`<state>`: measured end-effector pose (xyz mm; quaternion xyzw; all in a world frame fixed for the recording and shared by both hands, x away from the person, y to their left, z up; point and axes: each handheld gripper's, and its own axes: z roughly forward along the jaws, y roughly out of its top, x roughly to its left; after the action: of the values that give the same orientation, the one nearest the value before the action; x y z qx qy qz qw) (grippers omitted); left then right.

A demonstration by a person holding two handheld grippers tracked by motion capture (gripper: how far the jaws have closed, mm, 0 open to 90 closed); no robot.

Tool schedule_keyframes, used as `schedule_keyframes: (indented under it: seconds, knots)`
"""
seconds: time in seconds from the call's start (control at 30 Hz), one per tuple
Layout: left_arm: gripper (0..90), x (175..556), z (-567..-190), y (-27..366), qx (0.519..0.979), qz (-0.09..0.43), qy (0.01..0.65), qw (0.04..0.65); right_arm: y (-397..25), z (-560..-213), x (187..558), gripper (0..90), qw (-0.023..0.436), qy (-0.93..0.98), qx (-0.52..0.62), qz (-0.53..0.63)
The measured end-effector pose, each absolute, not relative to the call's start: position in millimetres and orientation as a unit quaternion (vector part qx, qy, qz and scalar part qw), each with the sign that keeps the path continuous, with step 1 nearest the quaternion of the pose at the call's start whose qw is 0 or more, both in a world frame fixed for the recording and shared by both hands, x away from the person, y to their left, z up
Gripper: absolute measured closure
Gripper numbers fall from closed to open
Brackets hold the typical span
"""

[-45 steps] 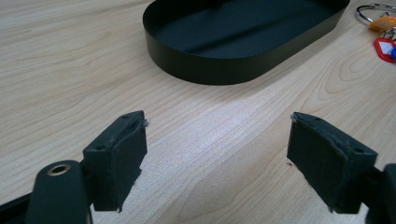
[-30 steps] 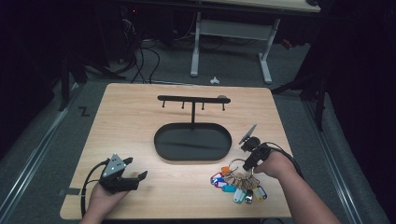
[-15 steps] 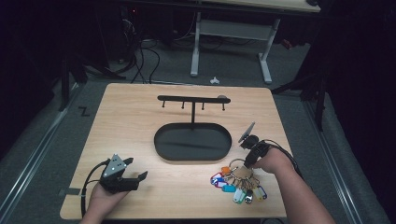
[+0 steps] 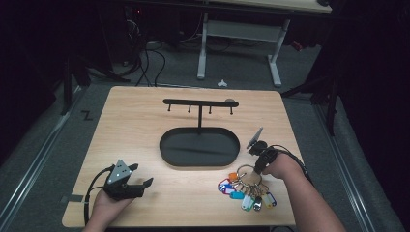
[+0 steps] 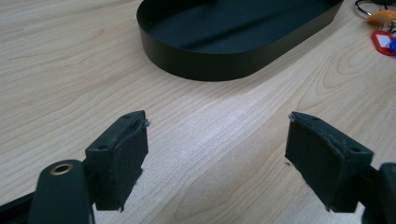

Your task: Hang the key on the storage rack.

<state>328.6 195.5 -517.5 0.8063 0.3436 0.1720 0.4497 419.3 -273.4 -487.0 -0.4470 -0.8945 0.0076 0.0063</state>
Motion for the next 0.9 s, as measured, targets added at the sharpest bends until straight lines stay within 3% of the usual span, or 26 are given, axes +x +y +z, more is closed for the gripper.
schedule_keyframes:
  seconds: [0.37,0.9]
  knots:
    - [22.2,329.2,-518.3,195.5,0.808,0.169,0.344,0.447,-269.1,-482.4,415.2,86.7,0.001,-0.900,-0.435,-0.001]
    - [22.4,328.5,-518.6,193.9,0.810,0.169,0.341,0.446,-268.6,-404.4,394.8,87.6,-0.025,-0.900,-0.431,-0.057]
